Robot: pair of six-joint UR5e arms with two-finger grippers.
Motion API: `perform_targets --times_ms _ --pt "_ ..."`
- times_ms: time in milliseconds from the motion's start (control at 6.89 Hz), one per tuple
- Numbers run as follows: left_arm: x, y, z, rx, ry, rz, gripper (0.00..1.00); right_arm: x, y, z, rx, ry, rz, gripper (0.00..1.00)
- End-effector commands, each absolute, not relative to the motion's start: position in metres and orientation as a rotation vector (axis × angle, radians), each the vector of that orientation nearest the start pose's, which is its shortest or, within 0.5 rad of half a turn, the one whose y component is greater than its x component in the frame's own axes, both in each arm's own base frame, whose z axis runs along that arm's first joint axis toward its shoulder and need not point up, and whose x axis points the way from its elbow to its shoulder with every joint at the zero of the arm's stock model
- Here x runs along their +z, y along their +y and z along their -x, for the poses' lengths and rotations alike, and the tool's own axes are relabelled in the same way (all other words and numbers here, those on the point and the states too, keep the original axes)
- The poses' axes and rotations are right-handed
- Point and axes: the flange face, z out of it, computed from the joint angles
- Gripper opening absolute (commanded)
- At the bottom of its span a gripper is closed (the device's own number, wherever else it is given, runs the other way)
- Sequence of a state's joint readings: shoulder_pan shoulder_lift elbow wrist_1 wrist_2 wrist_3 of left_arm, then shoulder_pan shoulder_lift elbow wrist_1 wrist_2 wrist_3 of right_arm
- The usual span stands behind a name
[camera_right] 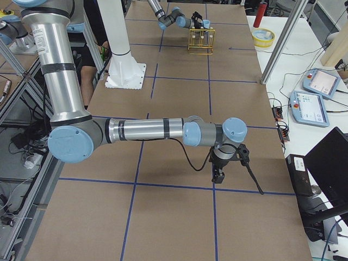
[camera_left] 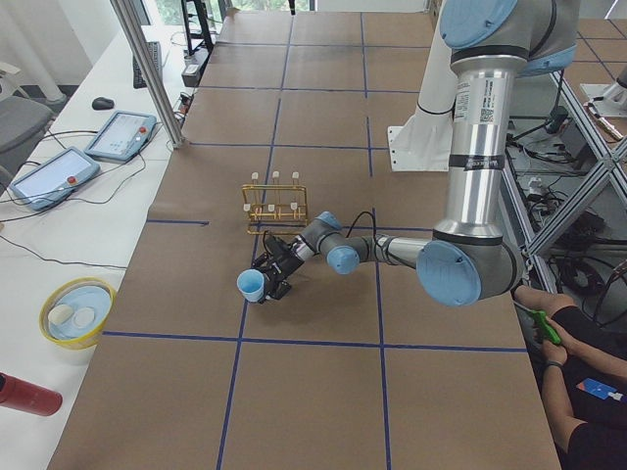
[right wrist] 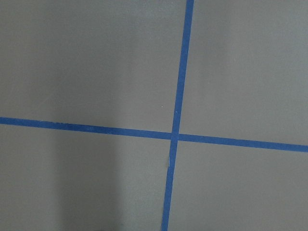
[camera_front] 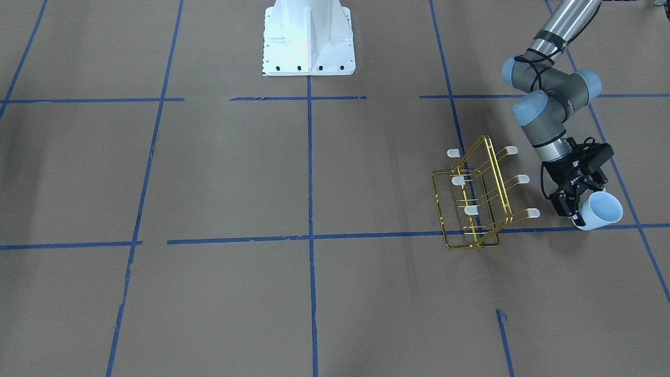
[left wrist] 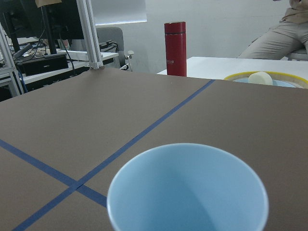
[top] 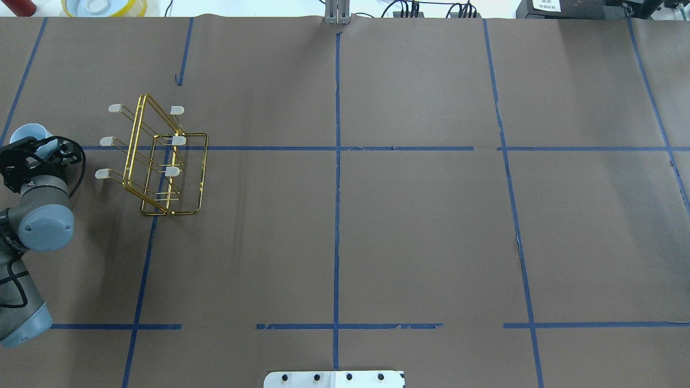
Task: Hang cup on cup holder
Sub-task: 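Raise the held cup with the left gripper away from the table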
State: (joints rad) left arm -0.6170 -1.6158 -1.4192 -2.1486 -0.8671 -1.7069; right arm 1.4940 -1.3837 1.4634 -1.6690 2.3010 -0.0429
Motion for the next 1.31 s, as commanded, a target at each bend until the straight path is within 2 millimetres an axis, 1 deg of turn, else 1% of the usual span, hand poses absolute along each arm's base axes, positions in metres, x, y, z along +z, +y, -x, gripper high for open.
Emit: perform_targets --times_ms 0,145,435,581,726,871,1016,1161 --pt "0.653 -0.474 -0.316 -0.883 0.278 -0.802 0.34 0.625 -0.572 -0.023 -0.108 -0.730 0.030 1.00" --pt "0.652 -0.480 -0.306 -0.855 0.252 -0.808 0.18 0.625 -0.572 -0.023 -0.108 -0.730 0.030 1.00" --pt "0.640 -0.499 -0.277 -0.841 0.237 -0.833 0.04 0.625 -0.572 -0.023 -0.108 -0.730 0.030 1.00" --pt "0.633 -0.512 -0.253 -0.821 0.225 -0.855 0.00 0.625 -0.572 -0.023 -0.108 -0.730 0.030 1.00" --pt "0.610 -0.530 -0.220 -0.800 0.281 -0.852 0.00 0.625 -0.572 -0.023 -0.108 -0.730 0.030 1.00" --pt "0.589 -0.546 -0.178 -0.780 0.320 -0.882 0.00 0.625 -0.572 -0.023 -0.108 -0.730 0.030 1.00" --pt "0.573 -0.556 -0.154 -0.784 0.402 -0.911 0.00 0.625 -0.572 -0.023 -0.108 -0.730 0.030 1.00" --pt "0.537 -0.574 -0.141 -0.812 0.563 -0.944 0.00 0.625 -0.572 -0.023 -0.108 -0.730 0.030 1.00"
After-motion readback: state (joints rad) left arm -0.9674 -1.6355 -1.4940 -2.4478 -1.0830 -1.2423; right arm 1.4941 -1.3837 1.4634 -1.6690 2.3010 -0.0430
